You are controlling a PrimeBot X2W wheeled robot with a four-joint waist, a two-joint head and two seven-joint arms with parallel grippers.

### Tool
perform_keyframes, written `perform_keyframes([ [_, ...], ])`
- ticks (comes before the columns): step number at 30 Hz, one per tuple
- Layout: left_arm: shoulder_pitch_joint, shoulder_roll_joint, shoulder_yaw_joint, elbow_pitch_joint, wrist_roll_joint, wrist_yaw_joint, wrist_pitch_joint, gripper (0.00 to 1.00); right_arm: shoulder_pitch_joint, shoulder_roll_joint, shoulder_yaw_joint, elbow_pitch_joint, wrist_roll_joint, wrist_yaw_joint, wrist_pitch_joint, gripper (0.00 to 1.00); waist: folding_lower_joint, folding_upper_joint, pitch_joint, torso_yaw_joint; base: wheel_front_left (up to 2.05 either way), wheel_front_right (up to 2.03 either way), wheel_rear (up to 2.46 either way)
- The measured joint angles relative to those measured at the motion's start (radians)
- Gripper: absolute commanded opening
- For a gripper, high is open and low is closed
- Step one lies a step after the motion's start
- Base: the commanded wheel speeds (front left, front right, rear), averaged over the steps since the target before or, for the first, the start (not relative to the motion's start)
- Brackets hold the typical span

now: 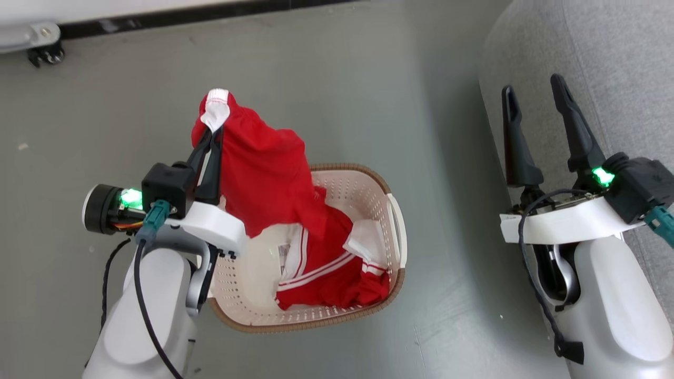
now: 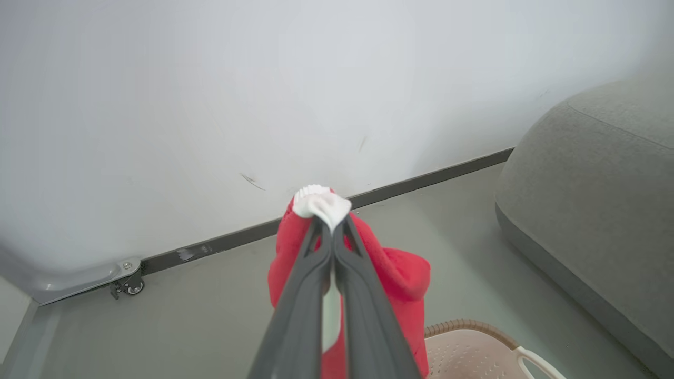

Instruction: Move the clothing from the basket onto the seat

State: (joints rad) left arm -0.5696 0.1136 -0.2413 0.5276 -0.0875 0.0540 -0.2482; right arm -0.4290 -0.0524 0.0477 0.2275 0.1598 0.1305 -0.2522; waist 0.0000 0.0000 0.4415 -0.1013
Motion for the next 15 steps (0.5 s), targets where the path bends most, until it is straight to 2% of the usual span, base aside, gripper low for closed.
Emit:
perform_keyframes([
  [6, 0.041, -0.001, 0.004, -0.052, -0.016, -0.011, 0.0, 0.0, 0.036, 0.0, 0.002, 0.013, -0.013, 0.0, 0.0, 1.0, 0.0, 0.0, -0.056, 0.012, 0.0, 0.0, 0.0],
  [15, 0.058, 0.014, -0.005, -0.109, -0.024, -0.058, 0.0, 0.0, 0.078, -0.021, 0.028, 0.044, -0.029, 0.0, 0.0, 1.0, 0.0, 0.0, -0.142, 0.027, 0.0, 0.0, 0.0],
])
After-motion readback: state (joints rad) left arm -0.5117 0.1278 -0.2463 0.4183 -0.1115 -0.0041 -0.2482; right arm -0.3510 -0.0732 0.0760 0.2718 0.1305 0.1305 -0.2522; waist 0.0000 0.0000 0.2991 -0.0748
